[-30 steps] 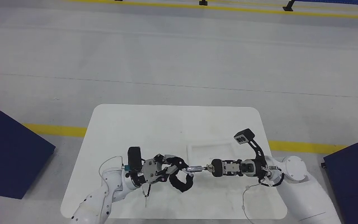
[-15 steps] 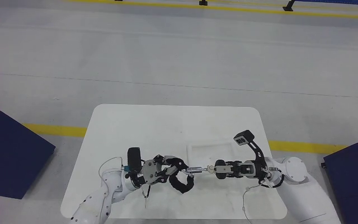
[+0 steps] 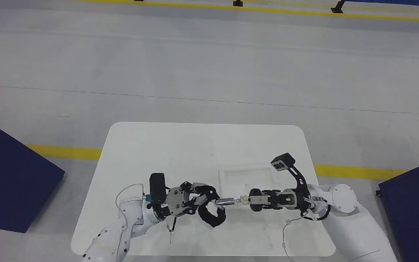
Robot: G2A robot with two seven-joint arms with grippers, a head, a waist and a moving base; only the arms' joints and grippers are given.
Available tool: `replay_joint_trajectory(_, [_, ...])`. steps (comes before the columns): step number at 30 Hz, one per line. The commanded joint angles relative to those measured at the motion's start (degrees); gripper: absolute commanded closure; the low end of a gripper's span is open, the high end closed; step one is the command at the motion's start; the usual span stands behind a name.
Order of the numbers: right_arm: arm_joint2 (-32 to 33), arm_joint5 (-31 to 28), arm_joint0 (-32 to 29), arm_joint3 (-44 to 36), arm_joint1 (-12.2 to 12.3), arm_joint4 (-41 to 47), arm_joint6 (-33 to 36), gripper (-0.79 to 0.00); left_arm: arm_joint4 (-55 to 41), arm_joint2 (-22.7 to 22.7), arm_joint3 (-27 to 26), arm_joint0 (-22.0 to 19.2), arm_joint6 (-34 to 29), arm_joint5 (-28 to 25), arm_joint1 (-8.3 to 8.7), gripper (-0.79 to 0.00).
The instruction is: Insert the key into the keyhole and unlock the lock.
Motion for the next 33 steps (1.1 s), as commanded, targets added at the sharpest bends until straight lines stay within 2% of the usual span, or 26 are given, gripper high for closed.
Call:
replay_joint_trajectory(1, [-0.4,0.0,0.1,-0.1,-0.1,-0.2,0.0,0.000,0.0,0.0,0.0,0.0,0.0,0.0,0.00,0.000])
replay_joint_trajectory(9, [-1.1,-0.2,0.4,-0.4,-0.2,-1.0,-0.2,0.000,0.0,0.0,0.0,0.0,0.0,0.0,0.00,0.000])
replay_joint_trajectory(16, [-1.0,-0.4,0.3,-0.7,-0.2,-1.1,-0.4,0.000,-3.1,-0.2,-1.8,1.0,-3.8,1.5,0.02,0.000])
replay_joint_trajectory(26, [-1.0,-0.3,0.2,-1.2,-0.1,-1.2,-0.3,0.000,-4.8,-0.2,-2.3,1.0,-5.5,1.2,0.12,0.000])
replay_joint_trajectory(30, [-1.0,-0.3,0.2,-1.3,0.0,-1.0,-0.3,-0.018,-5.0,-0.1,-2.3,0.9,-5.6,1.3,0.14,0.000])
replay_joint_trajectory(32, [-1.1,-0.1,0.3,-1.4,0.0,-1.1,-0.1,-0.074,-5.2,-0.1,-2.2,0.9,-5.7,1.2,0.14,0.000])
replay_joint_trajectory(33, [-1.1,-0.2,0.3,-1.4,0.0,-1.2,-0.2,-0.074,-5.2,0.0,-2.2,0.8,-5.7,1.1,0.14,0.000])
